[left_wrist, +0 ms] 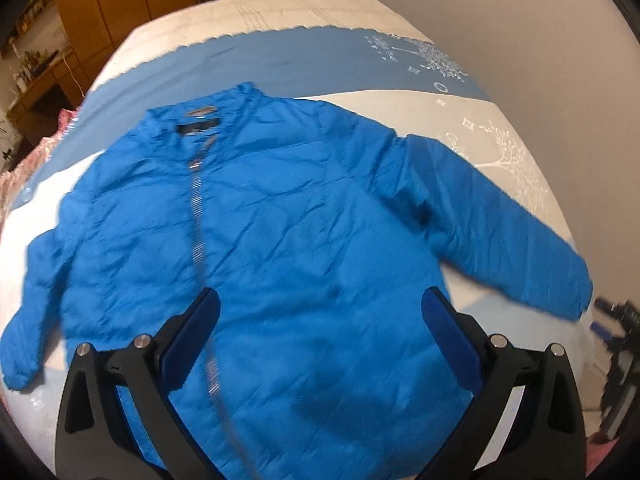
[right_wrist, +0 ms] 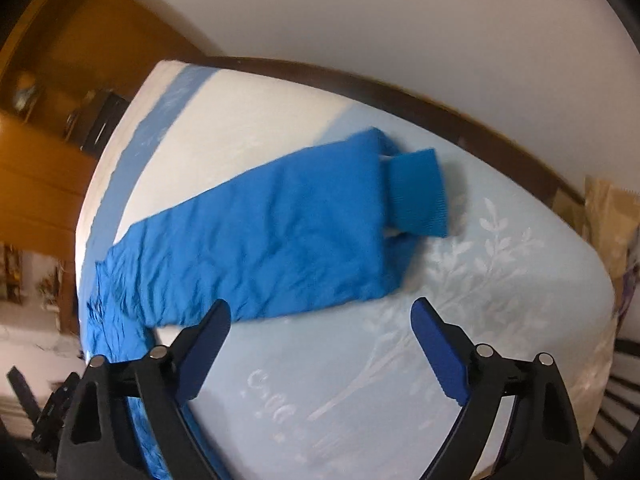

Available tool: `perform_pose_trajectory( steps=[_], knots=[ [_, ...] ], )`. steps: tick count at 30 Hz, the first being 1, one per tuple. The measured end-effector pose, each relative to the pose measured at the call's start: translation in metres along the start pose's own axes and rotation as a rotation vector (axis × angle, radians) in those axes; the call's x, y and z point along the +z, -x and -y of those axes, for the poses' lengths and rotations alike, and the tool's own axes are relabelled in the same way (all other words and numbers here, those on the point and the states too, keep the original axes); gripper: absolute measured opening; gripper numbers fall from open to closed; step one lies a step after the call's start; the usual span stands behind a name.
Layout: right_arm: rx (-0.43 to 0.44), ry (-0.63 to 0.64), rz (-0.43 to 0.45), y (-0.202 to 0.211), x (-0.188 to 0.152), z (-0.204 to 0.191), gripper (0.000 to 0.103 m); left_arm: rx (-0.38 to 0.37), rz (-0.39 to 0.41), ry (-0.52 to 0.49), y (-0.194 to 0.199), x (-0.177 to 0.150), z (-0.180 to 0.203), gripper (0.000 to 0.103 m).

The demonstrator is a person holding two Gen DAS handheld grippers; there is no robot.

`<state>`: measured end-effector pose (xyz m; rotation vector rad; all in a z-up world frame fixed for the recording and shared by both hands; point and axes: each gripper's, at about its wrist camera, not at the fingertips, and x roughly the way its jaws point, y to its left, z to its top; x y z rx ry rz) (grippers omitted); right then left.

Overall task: Fold large clothes
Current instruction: 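Grasp the sleeve cuff with the right tool and lift it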

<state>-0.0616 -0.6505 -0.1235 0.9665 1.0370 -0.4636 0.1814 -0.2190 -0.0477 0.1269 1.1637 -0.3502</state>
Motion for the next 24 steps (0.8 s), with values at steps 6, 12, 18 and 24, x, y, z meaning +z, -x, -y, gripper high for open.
perform_pose_trajectory(
  steps=[6,12,18,24],
  knots=[
    [0.056,-0.098,-0.045,-0.033,0.017,0.033,0.083,-0.036,-0.055,0.053,-0.043,0.024,0.01,0.099],
    [0.077,-0.084,-0.032,-0.048,0.027,0.033,0.079,-0.027,-0.084,0.064,-0.074,0.035,0.01,0.079],
    [0.052,-0.047,-0.011,-0.051,0.036,0.026,0.027,-0.021,-0.107,0.097,-0.094,0.041,-0.003,0.062],
    [0.192,0.035,0.107,-0.017,0.038,-0.023,0.02,-0.02,-0.093,0.112,-0.092,0.043,-0.024,0.059]
  ],
)
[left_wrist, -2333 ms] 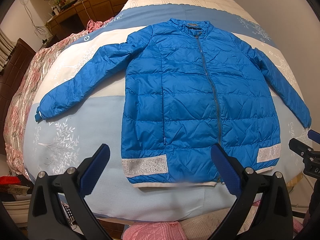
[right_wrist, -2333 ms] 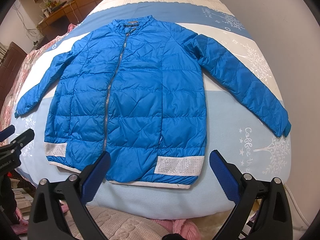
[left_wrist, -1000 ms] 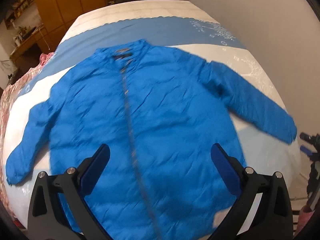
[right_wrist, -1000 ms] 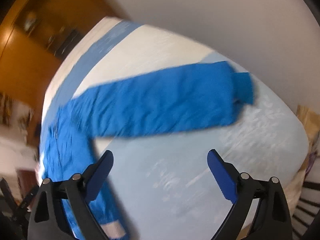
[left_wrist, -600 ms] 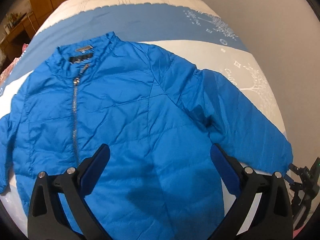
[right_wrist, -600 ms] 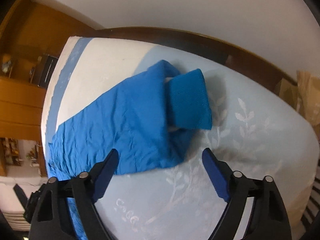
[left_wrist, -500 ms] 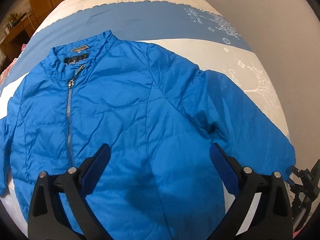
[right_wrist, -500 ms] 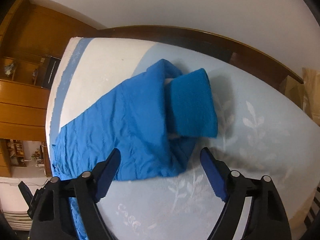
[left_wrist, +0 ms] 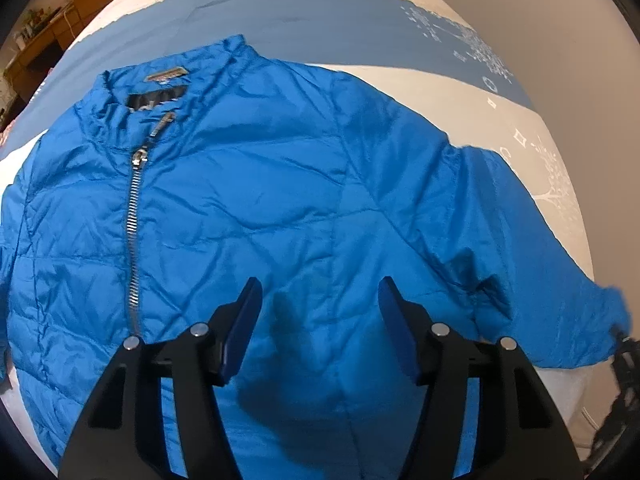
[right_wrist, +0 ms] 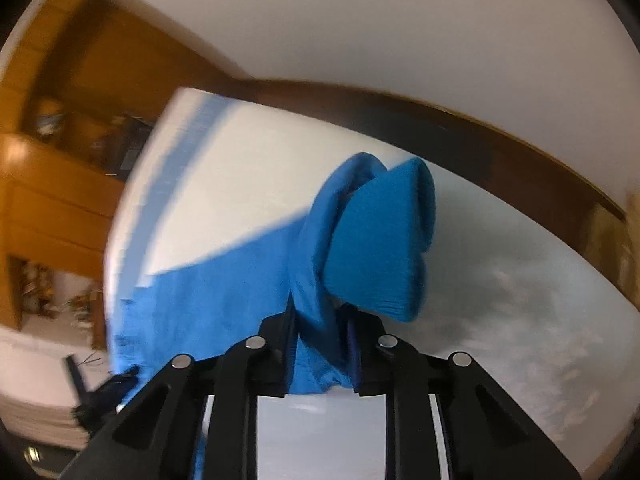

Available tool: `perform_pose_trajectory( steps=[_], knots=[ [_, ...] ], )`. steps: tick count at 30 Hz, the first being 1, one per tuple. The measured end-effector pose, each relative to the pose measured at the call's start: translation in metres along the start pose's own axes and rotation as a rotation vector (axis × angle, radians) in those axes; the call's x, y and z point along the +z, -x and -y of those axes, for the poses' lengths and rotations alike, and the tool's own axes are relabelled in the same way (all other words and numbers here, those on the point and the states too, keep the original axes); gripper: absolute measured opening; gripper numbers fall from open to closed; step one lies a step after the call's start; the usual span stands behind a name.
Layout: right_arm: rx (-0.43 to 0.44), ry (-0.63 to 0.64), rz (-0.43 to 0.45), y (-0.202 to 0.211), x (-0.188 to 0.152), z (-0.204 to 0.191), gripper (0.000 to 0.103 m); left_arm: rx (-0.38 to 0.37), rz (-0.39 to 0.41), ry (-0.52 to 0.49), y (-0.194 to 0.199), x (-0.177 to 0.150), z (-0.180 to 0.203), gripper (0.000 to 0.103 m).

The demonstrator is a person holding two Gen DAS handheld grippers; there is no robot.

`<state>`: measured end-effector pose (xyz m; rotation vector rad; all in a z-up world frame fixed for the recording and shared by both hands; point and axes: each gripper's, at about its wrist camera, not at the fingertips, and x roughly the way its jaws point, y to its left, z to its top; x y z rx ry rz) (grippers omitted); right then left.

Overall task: Fold large clothes
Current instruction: 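Grasp the sleeve cuff with the right tool and lift it, then fold the held sleeve across the jacket body with the right tool, release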

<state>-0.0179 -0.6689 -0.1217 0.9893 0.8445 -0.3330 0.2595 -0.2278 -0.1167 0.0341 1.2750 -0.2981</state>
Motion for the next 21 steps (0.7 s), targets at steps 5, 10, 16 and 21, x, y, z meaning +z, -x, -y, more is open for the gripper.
perform_pose_trajectory(
  steps=[5,10,16,21],
  knots=[
    [0.105,0.215,-0.007,-0.002,0.001,-0.092,0.02,-0.006,0.02,0.024,0.011,0.002,-0.02,0.059],
    [0.156,0.384,-0.087,-0.039,-0.018,-0.173,0.02,0.002,0.034,0.043,0.02,0.002,-0.041,0.059],
    [0.118,0.571,-0.185,-0.1,-0.066,-0.253,0.02,0.024,0.043,0.08,0.026,0.002,-0.072,0.059],
    [0.133,0.662,-0.278,-0.153,-0.1,-0.299,0.02,0.019,0.041,0.124,0.027,0.003,-0.098,0.06]
  ],
)
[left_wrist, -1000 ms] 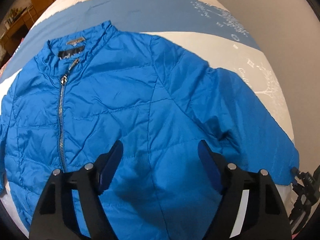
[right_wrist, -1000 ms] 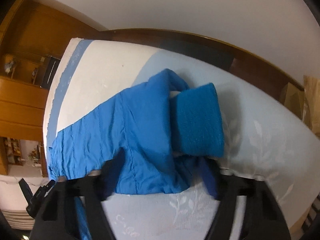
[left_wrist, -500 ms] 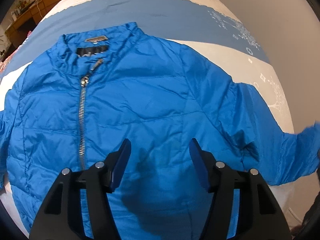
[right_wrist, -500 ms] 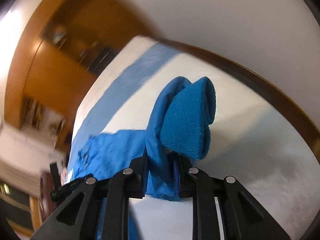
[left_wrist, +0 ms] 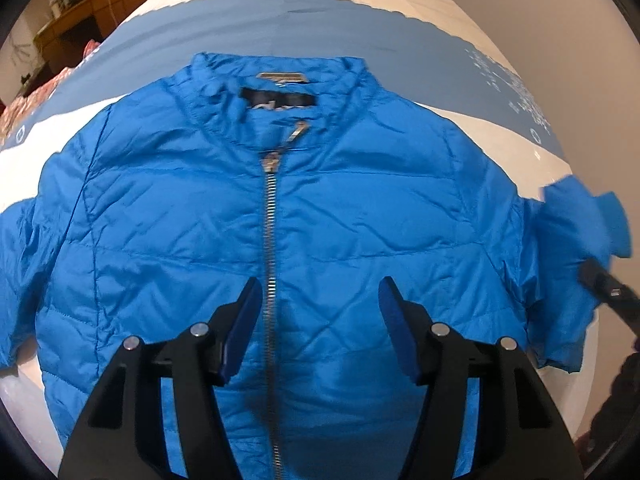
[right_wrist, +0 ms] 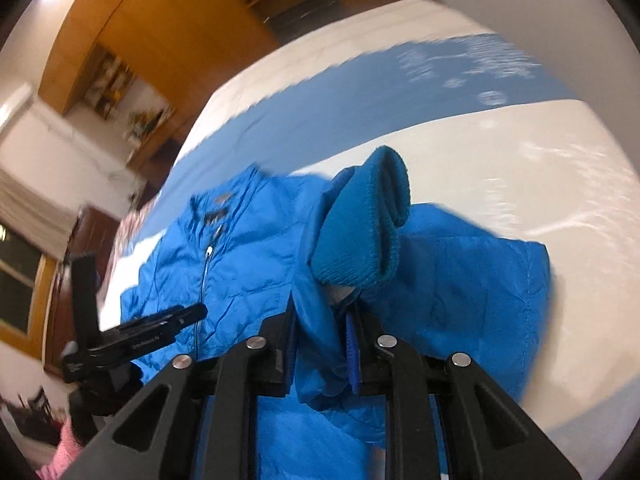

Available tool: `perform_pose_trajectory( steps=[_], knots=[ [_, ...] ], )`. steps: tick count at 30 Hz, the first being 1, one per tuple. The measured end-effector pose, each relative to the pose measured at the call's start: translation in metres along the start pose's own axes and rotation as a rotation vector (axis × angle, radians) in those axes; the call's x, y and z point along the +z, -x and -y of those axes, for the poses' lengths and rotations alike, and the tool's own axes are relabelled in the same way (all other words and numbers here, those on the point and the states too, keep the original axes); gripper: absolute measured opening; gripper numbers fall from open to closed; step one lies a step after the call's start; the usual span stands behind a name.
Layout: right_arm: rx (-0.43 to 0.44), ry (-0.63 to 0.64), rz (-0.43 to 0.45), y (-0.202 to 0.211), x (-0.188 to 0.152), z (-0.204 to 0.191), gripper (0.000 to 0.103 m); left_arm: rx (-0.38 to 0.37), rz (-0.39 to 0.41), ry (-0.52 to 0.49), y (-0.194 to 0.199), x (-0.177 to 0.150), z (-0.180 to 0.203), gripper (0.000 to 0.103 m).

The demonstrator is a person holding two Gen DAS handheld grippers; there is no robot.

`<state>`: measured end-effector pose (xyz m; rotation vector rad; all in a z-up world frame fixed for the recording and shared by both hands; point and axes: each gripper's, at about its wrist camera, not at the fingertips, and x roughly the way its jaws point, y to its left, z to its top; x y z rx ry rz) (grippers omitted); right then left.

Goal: Fold large clothes

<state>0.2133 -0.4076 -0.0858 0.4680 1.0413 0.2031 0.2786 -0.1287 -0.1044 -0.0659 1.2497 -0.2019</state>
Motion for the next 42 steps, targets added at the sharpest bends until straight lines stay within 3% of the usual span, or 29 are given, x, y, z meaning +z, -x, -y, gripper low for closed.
perform_pose_trajectory(
  steps=[3,6,9,11,15,20,22,24,27,32,37,42],
  knots=[
    [-0.035,0.064,-0.045,-0.033,0.004,-0.024,0.02,-0.018,-0.002,0.023,-0.001,0.0,-0.01,0.062],
    [-0.014,0.117,-0.102,-0.051,-0.003,-0.035,0.029,-0.042,-0.003,0.036,-0.001,0.001,-0.014,0.067],
    [0.146,0.127,-0.141,-0.05,-0.013,-0.039,0.032,-0.098,-0.001,0.03,0.002,0.0,-0.012,0.074],
    [0.201,0.135,-0.134,-0.041,-0.018,-0.04,0.032,-0.14,-0.006,0.024,-0.002,0.0,-0.002,0.079],
    [0.166,0.115,-0.075,-0.004,-0.031,-0.023,0.032,-0.159,-0.049,0.012,-0.021,0.003,0.016,0.083],
    [0.043,0.058,-0.017,0.041,-0.045,0.015,0.032,-0.198,-0.099,0.035,-0.048,0.008,0.037,0.082],
    [0.026,0.01,-0.001,0.053,-0.049,0.033,0.032,-0.192,-0.097,0.027,-0.054,0.011,0.049,0.071],
    [0.01,-0.029,0.01,0.058,-0.052,0.046,0.032,-0.223,-0.097,0.022,-0.056,0.014,0.058,0.038],
    [0.004,-0.073,0.023,0.061,-0.054,0.059,0.032,-0.243,-0.062,0.03,-0.051,0.014,0.063,0.019],
    [0.01,-0.093,0.052,0.06,-0.05,0.06,0.032,-0.259,0.09,0.092,-0.01,0.011,0.039,0.014],
    [0.047,-0.09,0.064,0.058,-0.041,0.06,0.032,-0.137,0.253,0.137,0.036,0.004,-0.007,0.014],
    [0.075,-0.065,0.026,0.037,-0.029,0.049,0.032,-0.021,0.312,0.198,0.057,-0.006,-0.056,0.014]
  ],
)
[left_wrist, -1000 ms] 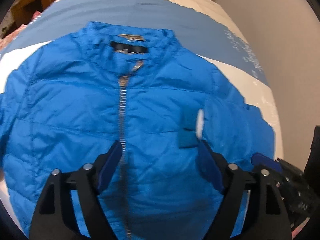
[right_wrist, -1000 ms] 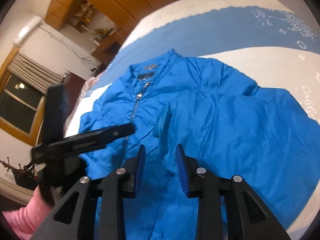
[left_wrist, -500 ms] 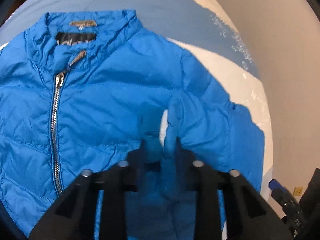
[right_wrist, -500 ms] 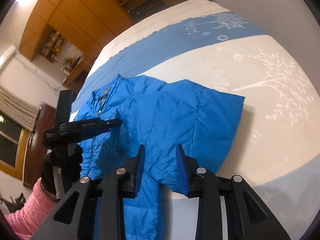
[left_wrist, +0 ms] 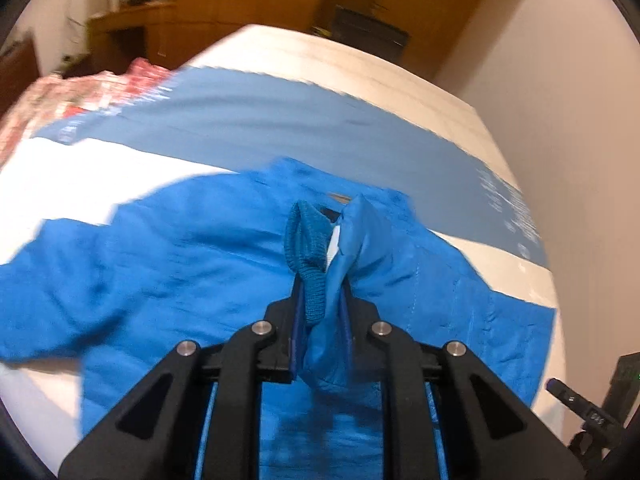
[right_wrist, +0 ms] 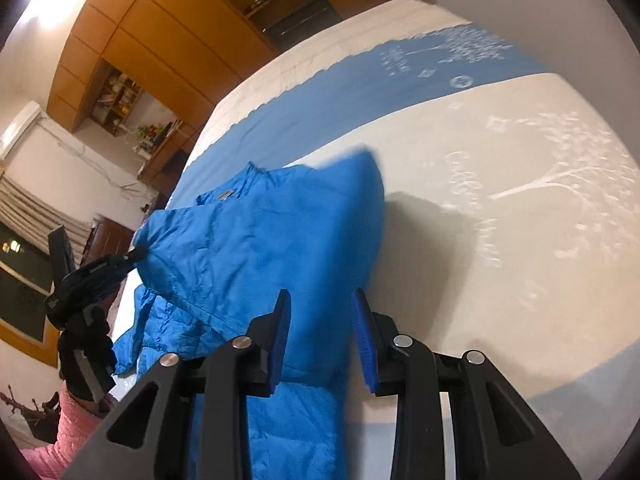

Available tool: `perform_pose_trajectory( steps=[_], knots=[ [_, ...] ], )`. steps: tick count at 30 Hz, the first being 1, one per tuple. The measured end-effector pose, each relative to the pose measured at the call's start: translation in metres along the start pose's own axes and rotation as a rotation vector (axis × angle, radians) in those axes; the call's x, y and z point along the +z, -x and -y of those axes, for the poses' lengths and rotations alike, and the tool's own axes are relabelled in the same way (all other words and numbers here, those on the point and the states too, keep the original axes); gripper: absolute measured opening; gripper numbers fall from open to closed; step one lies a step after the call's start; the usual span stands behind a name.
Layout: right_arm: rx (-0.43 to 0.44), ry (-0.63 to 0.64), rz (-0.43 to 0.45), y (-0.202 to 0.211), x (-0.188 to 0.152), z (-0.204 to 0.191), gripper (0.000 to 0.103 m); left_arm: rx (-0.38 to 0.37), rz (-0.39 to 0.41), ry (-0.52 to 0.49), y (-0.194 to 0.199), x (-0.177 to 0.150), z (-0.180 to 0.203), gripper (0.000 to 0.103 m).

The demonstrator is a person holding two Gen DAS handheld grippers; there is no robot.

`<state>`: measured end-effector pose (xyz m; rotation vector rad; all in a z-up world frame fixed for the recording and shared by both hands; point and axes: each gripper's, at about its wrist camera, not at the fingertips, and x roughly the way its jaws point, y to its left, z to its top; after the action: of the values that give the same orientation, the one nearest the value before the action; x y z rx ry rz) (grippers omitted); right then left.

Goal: Fold large clothes

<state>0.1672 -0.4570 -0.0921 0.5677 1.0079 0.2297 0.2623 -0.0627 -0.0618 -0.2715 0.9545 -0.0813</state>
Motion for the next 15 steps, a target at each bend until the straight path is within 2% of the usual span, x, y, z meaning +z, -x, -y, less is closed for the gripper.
perform_pose_trajectory(
  steps=[5,8,12,15],
  knots=[
    [0.038,0.055,-0.053,-0.037,0.014,-0.025,0.032,0.101,0.006,0.074,0.004,0.009,-0.048,0.014],
    [0.04,0.09,-0.093,-0.062,0.017,-0.038,0.032,0.129,-0.039,0.088,0.0,0.009,-0.077,0.014],
    [-0.041,0.114,-0.164,-0.097,0.016,-0.046,0.032,0.192,-0.125,0.07,-0.03,-0.004,-0.09,0.015],
    [-0.107,0.114,-0.202,-0.113,0.012,-0.043,0.03,0.197,-0.159,0.078,-0.043,-0.013,-0.104,0.018]
  ],
)
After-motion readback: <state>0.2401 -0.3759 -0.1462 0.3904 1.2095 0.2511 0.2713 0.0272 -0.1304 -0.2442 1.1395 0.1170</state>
